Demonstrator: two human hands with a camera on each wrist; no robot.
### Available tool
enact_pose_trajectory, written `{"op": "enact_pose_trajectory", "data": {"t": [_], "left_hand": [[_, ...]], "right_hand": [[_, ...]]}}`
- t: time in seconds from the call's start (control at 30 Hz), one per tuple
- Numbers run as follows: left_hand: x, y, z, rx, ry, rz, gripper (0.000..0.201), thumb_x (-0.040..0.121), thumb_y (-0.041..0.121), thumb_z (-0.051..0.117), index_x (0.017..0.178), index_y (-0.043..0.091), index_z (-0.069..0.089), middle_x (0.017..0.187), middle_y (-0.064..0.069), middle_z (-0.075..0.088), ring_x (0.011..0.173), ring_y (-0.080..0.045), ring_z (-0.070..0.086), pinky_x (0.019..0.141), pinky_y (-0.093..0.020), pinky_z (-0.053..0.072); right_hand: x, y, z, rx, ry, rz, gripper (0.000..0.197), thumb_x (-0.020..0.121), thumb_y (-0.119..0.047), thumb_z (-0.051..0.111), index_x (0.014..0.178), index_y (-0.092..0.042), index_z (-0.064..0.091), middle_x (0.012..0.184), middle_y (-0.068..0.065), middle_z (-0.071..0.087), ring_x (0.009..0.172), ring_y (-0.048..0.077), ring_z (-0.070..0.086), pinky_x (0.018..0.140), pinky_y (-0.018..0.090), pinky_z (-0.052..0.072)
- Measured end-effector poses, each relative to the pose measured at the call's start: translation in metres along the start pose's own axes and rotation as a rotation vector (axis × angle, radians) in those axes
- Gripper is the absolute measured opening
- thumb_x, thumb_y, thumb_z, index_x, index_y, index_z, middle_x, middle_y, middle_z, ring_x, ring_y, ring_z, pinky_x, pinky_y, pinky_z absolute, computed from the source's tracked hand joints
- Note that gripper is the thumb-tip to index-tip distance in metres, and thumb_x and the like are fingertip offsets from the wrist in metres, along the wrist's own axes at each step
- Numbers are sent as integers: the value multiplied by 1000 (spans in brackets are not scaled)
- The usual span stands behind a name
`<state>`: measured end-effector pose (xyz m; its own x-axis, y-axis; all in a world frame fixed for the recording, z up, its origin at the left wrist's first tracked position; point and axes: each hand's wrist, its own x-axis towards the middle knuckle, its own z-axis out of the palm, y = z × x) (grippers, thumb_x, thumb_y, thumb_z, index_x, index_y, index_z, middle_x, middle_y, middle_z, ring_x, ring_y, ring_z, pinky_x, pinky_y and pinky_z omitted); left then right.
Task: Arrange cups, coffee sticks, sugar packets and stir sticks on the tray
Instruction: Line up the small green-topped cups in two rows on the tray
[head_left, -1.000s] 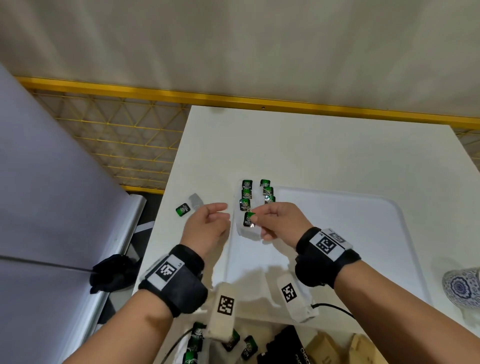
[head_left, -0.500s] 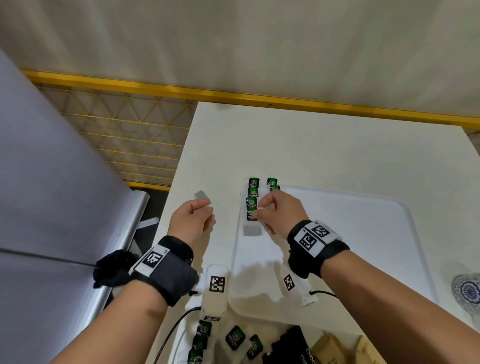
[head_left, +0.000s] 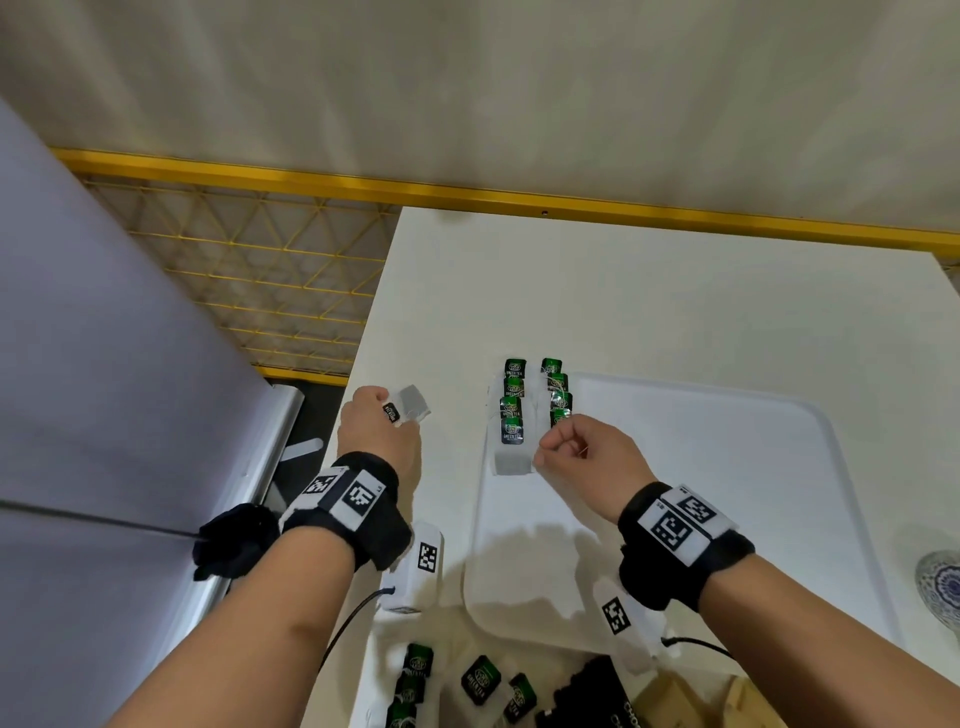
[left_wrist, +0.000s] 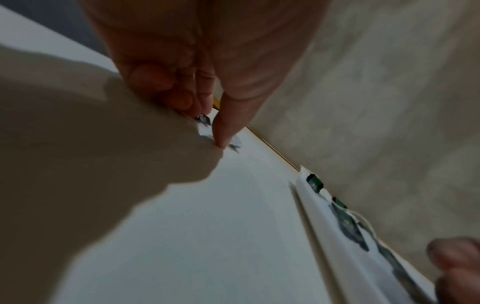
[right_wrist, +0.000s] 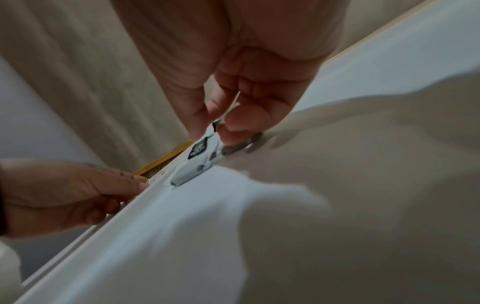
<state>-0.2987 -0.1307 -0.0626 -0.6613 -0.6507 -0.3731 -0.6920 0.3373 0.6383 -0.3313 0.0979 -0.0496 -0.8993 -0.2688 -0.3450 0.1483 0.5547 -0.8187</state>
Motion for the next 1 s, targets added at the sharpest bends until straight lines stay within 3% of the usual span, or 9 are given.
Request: {"op": "enact_pose_trajectory", "data": {"t": [0.1, 0.3, 0.4, 0.53, 0.6, 0.73, 0.83, 1.0], "left_hand": [[2, 2, 2, 113, -14, 0, 39, 87, 20, 63, 123, 13, 48, 124, -12, 55, 109, -29, 56, 89, -37, 47], [-8, 3, -5, 270, -71, 25, 25, 77, 35, 71, 88, 20, 54, 109, -6, 44, 98, -25, 53, 81, -33, 48], [-19, 3, -8, 237, -76, 88, 26, 74, 33, 73, 75, 21, 51, 96, -3, 56, 89, -24, 57, 79, -34, 51], [-42, 10, -6, -62, -178, 123, 30, 70, 20, 81, 82, 15, 54, 80, -1, 59, 72, -17, 54, 59, -26, 45], [-57, 19, -2, -248, -263, 117, 30, 69, 12, 83, 86, 12, 58, 79, -1, 60, 68, -14, 56, 52, -19, 44], [-79, 34, 9, -687, -508, 37, 31, 67, -12, 75, 89, 1, 57, 75, -10, 65, 57, -13, 64, 48, -17, 48], [-86, 36, 15, -648, -576, 78, 31, 68, -14, 73, 90, 3, 59, 67, -3, 64, 50, -7, 60, 46, -15, 44], [-81, 35, 15, -546, -525, 147, 34, 72, -13, 71, 93, 12, 61, 79, -11, 61, 68, -20, 59, 64, -28, 52]], "right_hand": [[-2, 2, -1, 9, -21, 3, 9, 81, -14, 68, 81, -23, 65, 66, -7, 52, 62, 8, 48, 64, 16, 42], [-6, -3, 0, 79, -26, 11, 9, 82, -13, 67, 83, -22, 65, 67, -6, 51, 59, 6, 47, 57, 16, 41], [-9, -7, 3, 123, -33, 22, 9, 83, -12, 67, 85, -20, 66, 66, -6, 51, 58, 7, 48, 51, 13, 42], [-15, -15, 7, 254, -75, 53, 7, 87, -15, 66, 94, -14, 67, 72, 2, 61, 62, 14, 53, 47, 18, 43], [-18, -19, 8, 337, -121, 96, 11, 91, -20, 62, 100, -15, 67, 81, 7, 64, 65, 15, 54, 51, 22, 45], [-19, -24, 4, 393, -205, 164, 24, 93, -34, 57, 105, -16, 67, 89, 6, 69, 73, 16, 64, 63, 27, 53], [-20, -25, -1, 466, -224, 182, 16, 93, -29, 59, 102, -19, 68, 80, -1, 70, 67, 9, 66, 62, 24, 54], [-21, -22, -13, 444, -231, 170, 9, 86, -9, 67, 94, -9, 63, 74, 3, 65, 55, 9, 62, 55, 20, 54]]}}
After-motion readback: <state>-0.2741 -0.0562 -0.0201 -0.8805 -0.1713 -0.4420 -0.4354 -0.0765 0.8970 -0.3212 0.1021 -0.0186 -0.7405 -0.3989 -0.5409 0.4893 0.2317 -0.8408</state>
